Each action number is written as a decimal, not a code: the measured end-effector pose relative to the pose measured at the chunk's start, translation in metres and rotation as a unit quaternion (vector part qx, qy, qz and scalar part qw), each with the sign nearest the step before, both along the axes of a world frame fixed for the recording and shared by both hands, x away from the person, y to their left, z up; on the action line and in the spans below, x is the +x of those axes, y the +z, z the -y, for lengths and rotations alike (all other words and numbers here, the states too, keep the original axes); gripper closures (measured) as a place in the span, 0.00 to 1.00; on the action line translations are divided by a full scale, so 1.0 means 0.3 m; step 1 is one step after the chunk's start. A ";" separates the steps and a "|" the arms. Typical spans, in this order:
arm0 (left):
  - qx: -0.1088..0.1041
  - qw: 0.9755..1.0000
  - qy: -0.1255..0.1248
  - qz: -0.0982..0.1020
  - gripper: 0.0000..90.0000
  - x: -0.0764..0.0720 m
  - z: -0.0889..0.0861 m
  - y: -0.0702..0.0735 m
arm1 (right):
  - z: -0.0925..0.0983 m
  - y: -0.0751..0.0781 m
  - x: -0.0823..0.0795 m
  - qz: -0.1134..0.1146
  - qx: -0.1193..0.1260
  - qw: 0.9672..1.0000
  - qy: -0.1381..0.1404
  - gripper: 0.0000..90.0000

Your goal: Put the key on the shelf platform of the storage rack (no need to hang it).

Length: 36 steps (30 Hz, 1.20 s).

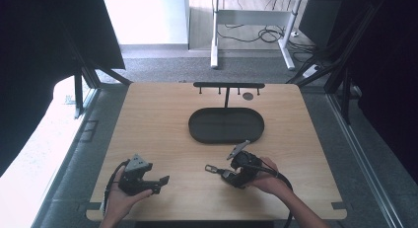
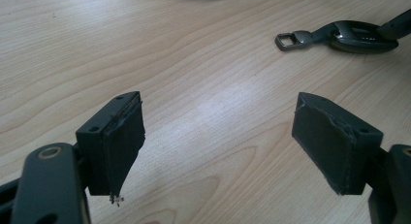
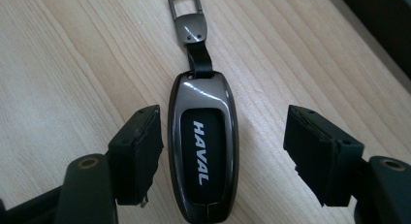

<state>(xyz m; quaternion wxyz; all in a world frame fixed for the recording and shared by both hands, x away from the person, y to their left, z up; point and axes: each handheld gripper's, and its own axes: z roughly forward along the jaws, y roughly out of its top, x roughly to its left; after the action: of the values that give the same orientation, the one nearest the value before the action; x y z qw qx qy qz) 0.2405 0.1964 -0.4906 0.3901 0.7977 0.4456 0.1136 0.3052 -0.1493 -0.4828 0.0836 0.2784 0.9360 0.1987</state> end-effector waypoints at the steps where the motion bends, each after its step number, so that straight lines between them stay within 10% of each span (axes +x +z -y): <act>1: 0.000 1.000 0.000 0.000 0.22 0.000 0.000 0.000 | -0.003 -0.004 0.000 -0.001 -0.001 1.000 0.001 0.34; 36: 0.006 1.000 0.006 0.001 0.22 -0.001 -0.026 -0.006 | -0.049 -0.075 0.015 -0.038 -0.038 0.998 0.025 0.55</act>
<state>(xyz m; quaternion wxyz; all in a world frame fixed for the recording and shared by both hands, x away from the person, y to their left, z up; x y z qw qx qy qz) 0.2401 0.2041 -0.4923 0.3849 0.7973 0.4493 0.1195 0.3097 -0.1345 -0.5052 0.0538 0.2585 0.9521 0.1542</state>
